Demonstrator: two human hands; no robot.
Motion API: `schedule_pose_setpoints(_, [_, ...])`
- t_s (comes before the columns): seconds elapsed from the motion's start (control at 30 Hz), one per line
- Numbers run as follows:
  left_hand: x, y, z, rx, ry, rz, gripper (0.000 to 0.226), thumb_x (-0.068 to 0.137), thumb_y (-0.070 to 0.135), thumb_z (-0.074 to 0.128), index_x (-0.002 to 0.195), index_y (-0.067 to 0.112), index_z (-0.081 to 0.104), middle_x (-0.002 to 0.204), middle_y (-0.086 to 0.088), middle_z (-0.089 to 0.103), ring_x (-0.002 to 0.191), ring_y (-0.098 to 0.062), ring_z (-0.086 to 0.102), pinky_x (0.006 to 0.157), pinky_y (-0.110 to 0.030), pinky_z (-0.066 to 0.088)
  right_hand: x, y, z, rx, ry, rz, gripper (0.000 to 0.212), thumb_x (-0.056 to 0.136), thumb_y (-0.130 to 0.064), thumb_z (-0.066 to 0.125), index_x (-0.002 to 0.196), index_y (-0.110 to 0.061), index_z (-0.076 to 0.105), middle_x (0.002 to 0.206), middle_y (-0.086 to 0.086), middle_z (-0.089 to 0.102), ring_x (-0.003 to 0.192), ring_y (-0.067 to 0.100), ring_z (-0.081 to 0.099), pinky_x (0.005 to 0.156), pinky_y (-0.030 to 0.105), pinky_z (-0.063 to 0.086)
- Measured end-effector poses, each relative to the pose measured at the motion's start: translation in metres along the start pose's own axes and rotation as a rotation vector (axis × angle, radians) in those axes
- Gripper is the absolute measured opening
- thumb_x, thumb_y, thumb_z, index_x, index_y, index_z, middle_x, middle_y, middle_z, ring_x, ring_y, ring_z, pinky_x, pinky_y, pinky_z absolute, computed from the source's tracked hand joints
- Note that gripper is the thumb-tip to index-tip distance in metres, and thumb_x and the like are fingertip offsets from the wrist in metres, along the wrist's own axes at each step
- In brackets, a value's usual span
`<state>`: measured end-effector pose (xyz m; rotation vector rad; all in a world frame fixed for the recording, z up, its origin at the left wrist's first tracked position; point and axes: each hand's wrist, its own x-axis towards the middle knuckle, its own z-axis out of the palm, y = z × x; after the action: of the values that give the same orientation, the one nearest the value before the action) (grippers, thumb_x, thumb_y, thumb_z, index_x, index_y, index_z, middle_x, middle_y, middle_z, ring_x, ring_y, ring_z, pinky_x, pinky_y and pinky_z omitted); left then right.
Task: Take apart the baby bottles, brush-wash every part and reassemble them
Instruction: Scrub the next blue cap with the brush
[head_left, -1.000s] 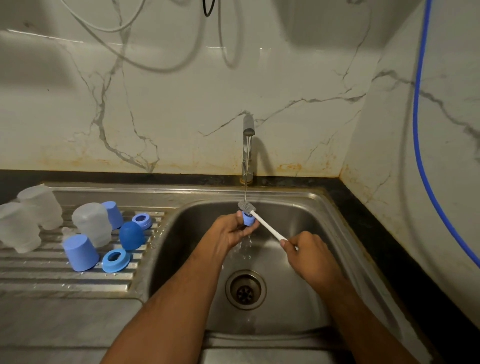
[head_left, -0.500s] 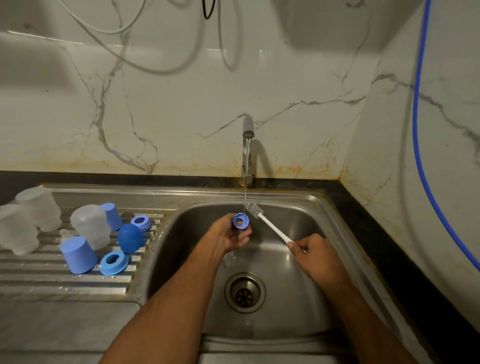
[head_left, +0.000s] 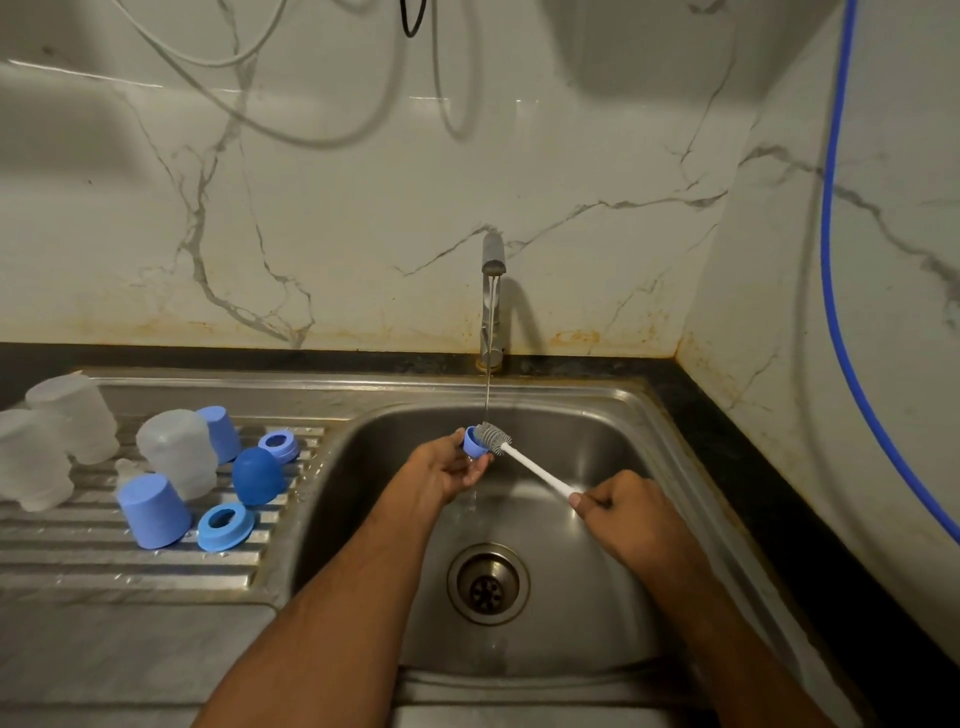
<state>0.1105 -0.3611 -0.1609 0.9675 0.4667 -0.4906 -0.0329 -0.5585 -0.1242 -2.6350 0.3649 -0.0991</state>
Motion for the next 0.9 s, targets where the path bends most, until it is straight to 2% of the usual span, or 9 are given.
schedule_pose_setpoints(0.1, [-0.001,0.000,0.001,0.046,0.005,0.029,0.028,0.103,0.024,0.056,0.106,-0.003,0.063,0.094,-0.022,0.067,0.079,-0.026,0.066,0.056,-0.028,0.059,-0.001,0.003,-0.002,0.012,-0.010,0.019,0.033,0.100,-0.045,0.059,0.092,-0.018,0.077,0.081,-0.003,0.071,0.072,0.006,0.062,0.064,0.023,0.040])
schedule_pose_setpoints(0.23, [0.004,0.000,0.007,0.251,0.066,0.195,0.035,0.097,0.023,0.066,0.110,-0.010,0.066,0.089,-0.025,0.068,0.063,-0.025,0.065,0.046,-0.028,0.056,-0.002,0.001,-0.006,-0.020,0.040,0.027,0.029,0.101,-0.044,0.059,0.095,-0.019,0.072,0.081,-0.005,0.064,0.071,0.006,0.055,0.069,0.026,0.040])
schedule_pose_setpoints(0.3, [0.006,0.001,0.005,0.309,0.100,0.251,0.036,0.096,0.023,0.068,0.109,-0.010,0.067,0.093,-0.027,0.070,0.059,-0.024,0.066,0.050,-0.028,0.058,-0.003,-0.003,-0.005,-0.042,0.063,0.010,0.027,0.101,-0.044,0.058,0.095,-0.020,0.069,0.080,-0.007,0.060,0.071,0.006,0.053,0.068,0.025,0.039])
schedule_pose_setpoints(0.4, [0.008,0.008,-0.002,0.311,0.123,0.262,0.036,0.095,0.027,0.067,0.108,-0.007,0.068,0.095,-0.026,0.072,0.061,-0.022,0.068,0.060,-0.030,0.060,-0.007,-0.009,-0.004,-0.130,0.040,-0.098,0.035,0.103,-0.046,0.054,0.094,-0.019,0.075,0.078,-0.007,0.066,0.069,0.006,0.058,0.057,0.019,0.037])
schedule_pose_setpoints(0.53, [0.008,0.014,-0.008,0.313,0.159,0.281,0.033,0.095,0.026,0.067,0.107,-0.004,0.068,0.095,-0.023,0.072,0.071,-0.024,0.070,0.064,-0.030,0.061,-0.011,-0.012,-0.010,-0.242,0.070,-0.190,0.038,0.105,-0.048,0.046,0.107,-0.023,0.073,0.089,-0.003,0.067,0.070,0.009,0.054,0.063,0.023,0.041])
schedule_pose_setpoints(0.63, [0.000,0.019,-0.010,0.380,0.182,0.289,0.030,0.097,0.025,0.064,0.107,-0.003,0.067,0.096,-0.021,0.072,0.078,-0.024,0.072,0.063,-0.028,0.061,-0.009,-0.018,-0.004,-0.309,0.108,-0.174,0.040,0.106,-0.051,0.040,0.098,-0.025,0.070,0.077,-0.007,0.062,0.065,0.007,0.059,0.058,0.023,0.045])
schedule_pose_setpoints(0.77, [-0.005,0.025,-0.015,0.394,0.203,0.388,0.025,0.098,0.020,0.063,0.105,-0.004,0.066,0.095,-0.020,0.069,0.080,-0.024,0.071,0.055,-0.024,0.060,-0.010,-0.032,0.002,-0.236,0.039,-0.144,0.031,0.105,-0.046,0.047,0.090,-0.024,0.063,0.075,-0.008,0.060,0.066,0.006,0.060,0.058,0.022,0.046])
schedule_pose_setpoints(0.83, [0.000,0.020,-0.019,0.461,0.224,0.415,0.026,0.096,0.023,0.066,0.105,-0.002,0.067,0.100,-0.020,0.070,0.085,-0.024,0.073,0.062,-0.026,0.061,-0.013,-0.031,-0.001,-0.216,0.002,-0.166,0.030,0.104,-0.043,0.052,0.081,-0.024,0.057,0.072,-0.007,0.058,0.064,0.006,0.058,0.054,0.023,0.040])
schedule_pose_setpoints(0.9, [0.002,0.016,-0.021,0.497,0.227,0.421,0.028,0.094,0.025,0.068,0.104,-0.002,0.070,0.102,-0.021,0.072,0.087,-0.025,0.074,0.077,-0.036,0.063,-0.014,-0.026,-0.006,-0.212,-0.042,-0.204,0.036,0.103,-0.042,0.054,0.072,-0.024,0.055,0.067,-0.006,0.057,0.060,0.006,0.057,0.053,0.024,0.039])
